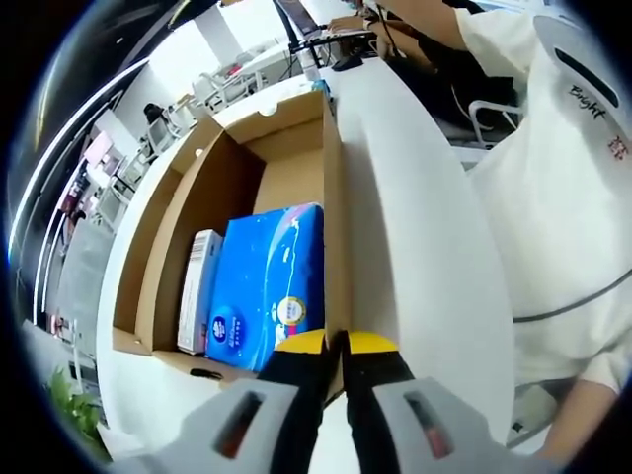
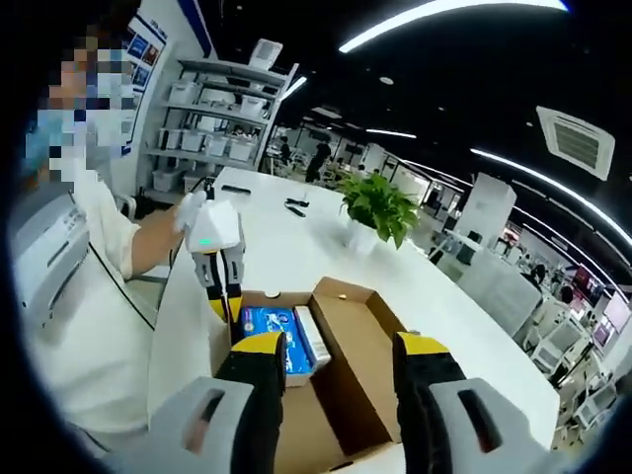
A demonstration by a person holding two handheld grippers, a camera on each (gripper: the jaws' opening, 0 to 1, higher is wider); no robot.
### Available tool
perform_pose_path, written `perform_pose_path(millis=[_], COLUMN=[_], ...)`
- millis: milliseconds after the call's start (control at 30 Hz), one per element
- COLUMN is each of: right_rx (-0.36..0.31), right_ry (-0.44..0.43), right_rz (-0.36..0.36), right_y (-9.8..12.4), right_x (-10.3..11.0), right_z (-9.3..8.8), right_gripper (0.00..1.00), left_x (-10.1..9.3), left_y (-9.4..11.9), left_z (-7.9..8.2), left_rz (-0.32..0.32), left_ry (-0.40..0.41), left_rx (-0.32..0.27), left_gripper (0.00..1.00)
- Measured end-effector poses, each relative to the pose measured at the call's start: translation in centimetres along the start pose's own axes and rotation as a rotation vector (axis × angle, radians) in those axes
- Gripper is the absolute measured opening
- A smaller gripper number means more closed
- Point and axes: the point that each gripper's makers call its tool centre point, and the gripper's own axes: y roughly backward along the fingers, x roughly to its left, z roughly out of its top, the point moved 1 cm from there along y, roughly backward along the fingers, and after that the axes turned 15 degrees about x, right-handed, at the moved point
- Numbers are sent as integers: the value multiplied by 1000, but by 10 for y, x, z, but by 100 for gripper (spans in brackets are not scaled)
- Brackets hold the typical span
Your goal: Operate the shoe box by opening the lid, removing the specified soft item, and placing it in the target area until the item is outside and the box remains undamaged.
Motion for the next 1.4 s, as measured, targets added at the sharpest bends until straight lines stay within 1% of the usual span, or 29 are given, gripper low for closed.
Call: perform_pose_path(millis=[67,133,200,233,267,367,433,467,500,533,600,667,700,733,767,867,900,967,1067,1167,1233,1300,1400], right_rx=[8,9,41,69,79,72,101,116,155,171,190,225,254,266,258,244,247,248,258,292,295,296,315], right_ry=[6,4,21,38,49,57,72,83,99,101,99,93,106,117,116,103,112,115,118,131,130,137,149], right_rz=[15,45,70,79,78,85,102,116,137,134,164,192,198,197,200,241,249,248,251,270,278,283,295], right_y=[-8,-18,-29,-35,-38,-43,-48,-52,-59,-64,-78,-93,-97,-101,-104,-103,-103,-103,-107,-115,-120,-125,-131], right_x=[3,8,13,15,16,15,17,19,22,22,27,32,33,34,35,41,43,43,45,53,56,53,58], right_z=[4,9,8,6,6,14,18,18,15,14,12,6,2,1,5,13,15,17,14,4,3,5,2], right_gripper=[46,46,47,47,48,48,45,45,46,47,47,49,49,49,49,49,49,50,50,50,51,51,52], left_x=[0,0,0,0,0,0,0,0,-1,-1,-1,0,-1,0,0,0,0,0,0,0,0,1,1], left_y=[0,0,0,0,0,0,0,0,0,0,0,0,0,0,0,0,0,0,0,0,0,0,0], left_z=[0,0,0,0,0,0,0,0,0,0,0,0,0,0,0,0,0,0,0,0,0,0,0], left_rz=[1,1,-1,-2,-2,-3,-4,-6,-9,-10,-13,-12,-11,-10,-9,-6,-6,-7,-6,-3,-2,0,2], left_ry=[1,0,0,0,-1,-1,-1,1,1,2,3,0,-1,-3,-2,-3,-3,-3,-3,-5,-3,-3,-2], left_rx=[-2,-2,-3,-4,-5,-5,-4,-2,1,1,0,-1,-1,-2,-1,-5,-6,-7,-6,-7,-7,-8,-11], left_gripper=[5,5,5,5,5,5,5,4,4,4,4,4,4,4,4,4,4,4,4,5,5,5,5])
